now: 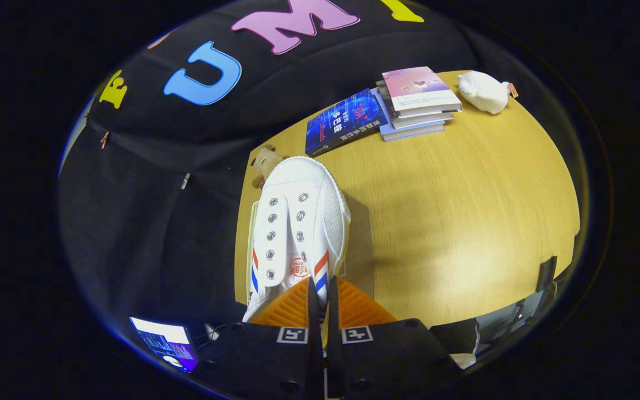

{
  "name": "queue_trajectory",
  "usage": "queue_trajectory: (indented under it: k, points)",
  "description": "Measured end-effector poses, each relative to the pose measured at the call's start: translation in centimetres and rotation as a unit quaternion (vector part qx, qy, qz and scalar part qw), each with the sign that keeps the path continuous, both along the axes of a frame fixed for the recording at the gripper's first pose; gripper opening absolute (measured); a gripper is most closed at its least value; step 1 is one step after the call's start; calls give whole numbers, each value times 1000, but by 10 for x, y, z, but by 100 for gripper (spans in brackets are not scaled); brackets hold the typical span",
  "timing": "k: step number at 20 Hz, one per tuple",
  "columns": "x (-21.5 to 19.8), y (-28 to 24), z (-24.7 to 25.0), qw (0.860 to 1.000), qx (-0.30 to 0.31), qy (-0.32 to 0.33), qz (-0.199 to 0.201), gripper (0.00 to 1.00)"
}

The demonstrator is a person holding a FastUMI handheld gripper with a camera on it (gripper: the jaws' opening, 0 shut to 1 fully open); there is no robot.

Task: Open the storage box then place both shoes into the box .Put the left shoe in first, then the right shoe, with the right side of both shoes facing outward in a uniform manner.

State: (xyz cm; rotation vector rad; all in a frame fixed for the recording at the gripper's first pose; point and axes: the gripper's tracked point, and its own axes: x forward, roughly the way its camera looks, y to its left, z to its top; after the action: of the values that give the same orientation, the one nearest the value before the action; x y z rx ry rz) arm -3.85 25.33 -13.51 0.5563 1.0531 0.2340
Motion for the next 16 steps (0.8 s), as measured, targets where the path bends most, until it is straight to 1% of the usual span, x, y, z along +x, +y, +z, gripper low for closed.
queue_trajectory:
  k: [3, 5, 7, 10, 13, 16]
  points:
    - [2, 18, -17, 1000, -15, 8, 4, 7]
    - [5, 25, -32, 999, -36, 16, 8, 7]
    - [12, 33, -38, 998, -55, 9, 21, 7]
    - [23, 39, -43, 993, -107, -10, 46, 7]
    - [27, 58, -52, 990, -120, -11, 68, 7]
    - [26, 64, -63, 987, -143, -10, 78, 7]
